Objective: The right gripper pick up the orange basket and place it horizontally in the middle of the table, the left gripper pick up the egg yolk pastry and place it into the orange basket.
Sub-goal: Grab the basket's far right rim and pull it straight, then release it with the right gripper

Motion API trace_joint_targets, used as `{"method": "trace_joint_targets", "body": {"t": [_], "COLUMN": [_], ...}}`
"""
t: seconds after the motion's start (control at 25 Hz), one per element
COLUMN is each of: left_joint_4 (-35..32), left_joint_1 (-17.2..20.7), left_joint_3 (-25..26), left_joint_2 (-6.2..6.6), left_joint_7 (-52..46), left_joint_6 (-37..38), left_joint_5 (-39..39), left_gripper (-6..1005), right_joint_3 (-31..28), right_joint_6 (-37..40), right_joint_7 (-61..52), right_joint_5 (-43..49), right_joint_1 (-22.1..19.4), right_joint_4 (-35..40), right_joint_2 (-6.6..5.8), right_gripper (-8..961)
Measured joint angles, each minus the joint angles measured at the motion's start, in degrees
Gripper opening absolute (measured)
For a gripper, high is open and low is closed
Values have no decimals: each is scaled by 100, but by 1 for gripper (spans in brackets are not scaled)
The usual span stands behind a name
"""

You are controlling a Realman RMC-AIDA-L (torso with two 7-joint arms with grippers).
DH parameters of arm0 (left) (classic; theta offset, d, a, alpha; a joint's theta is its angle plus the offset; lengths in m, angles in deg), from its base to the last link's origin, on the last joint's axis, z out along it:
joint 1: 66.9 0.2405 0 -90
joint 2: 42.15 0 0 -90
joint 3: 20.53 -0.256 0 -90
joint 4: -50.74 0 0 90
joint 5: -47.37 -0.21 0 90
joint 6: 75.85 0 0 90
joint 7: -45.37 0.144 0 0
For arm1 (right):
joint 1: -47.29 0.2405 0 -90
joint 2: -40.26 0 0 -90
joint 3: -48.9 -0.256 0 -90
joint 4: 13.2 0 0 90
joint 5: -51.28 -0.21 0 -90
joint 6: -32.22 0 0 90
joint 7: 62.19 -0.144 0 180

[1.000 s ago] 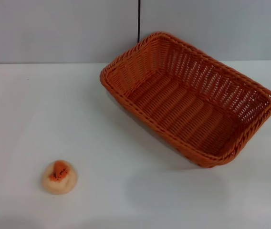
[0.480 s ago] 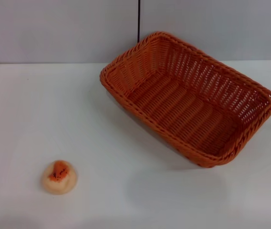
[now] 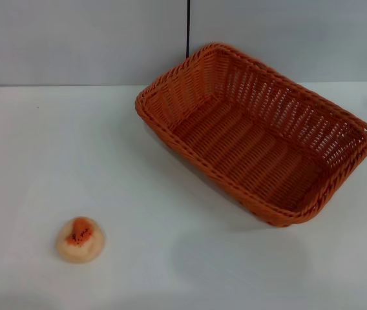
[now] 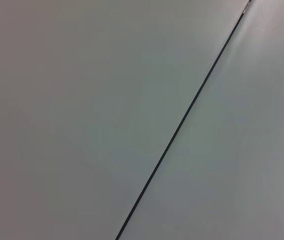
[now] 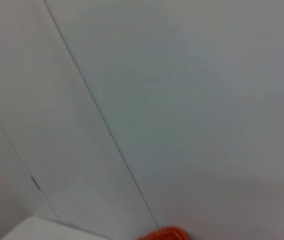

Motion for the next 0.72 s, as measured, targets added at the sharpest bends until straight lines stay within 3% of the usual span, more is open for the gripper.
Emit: {"method": "trace_joint_targets", "body": {"t": [0.12,0.28,0.52,0.72], "left_joint_4": [40,48,50,49], "left_joint_1": [23,28,-6,-19], "left_joint_3": [0,2,4,3], "left_joint_2": [2,5,12,17], "left_joint_7": [0,0,-44,-58], "left_joint_6": [0,-1,-25,-91], "left_joint_5": [1,3,4,4], "left_gripper": [834,833,833,833], "right_joint_3": [155,497,1112,1711], "right_joint_6": [8,-17,-69,-275], "right_joint_7": [-189,-218,-327,-323], "right_joint_5": [354,607,1827,2466], "right_joint_1": [259,442,952,1209], "right_joint_4": [10,-39,-313,-500], "right_joint_2": [-74,-113,-182,-136], "right_gripper": [389,517,736,763]}}
